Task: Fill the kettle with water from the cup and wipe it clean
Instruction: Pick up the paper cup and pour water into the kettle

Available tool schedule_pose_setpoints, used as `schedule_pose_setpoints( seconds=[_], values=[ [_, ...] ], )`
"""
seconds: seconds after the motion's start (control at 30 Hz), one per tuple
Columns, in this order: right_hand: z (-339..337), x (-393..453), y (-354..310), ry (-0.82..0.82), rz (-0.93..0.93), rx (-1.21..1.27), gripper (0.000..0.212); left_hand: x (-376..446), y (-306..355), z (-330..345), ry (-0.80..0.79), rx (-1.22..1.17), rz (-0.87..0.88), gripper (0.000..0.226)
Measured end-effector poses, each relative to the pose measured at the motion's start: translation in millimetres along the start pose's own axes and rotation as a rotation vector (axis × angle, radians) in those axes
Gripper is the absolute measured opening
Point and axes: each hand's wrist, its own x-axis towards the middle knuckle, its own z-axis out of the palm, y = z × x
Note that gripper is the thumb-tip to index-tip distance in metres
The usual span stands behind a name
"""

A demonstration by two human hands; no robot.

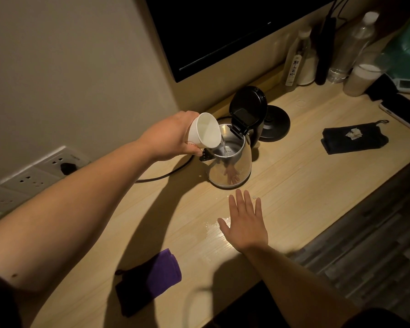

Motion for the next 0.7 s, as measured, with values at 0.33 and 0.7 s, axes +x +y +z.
schedule_pose_setpoints(
  seconds=[0.33, 0.7],
  values=[
    [-0.4, 0.2, 0.1, 0.001, 0.006, -0.001, 0.081, 2.6, 2.1, -2.8, -0.003, 0.039, 0.004, 0.087],
    [2.2, -0.1, -0.1, 0.033, 0.004, 0.001, 0.08, 4.2, 2.9, -5.4, -0.019, 0.092, 0.002, 0.088]
  ],
)
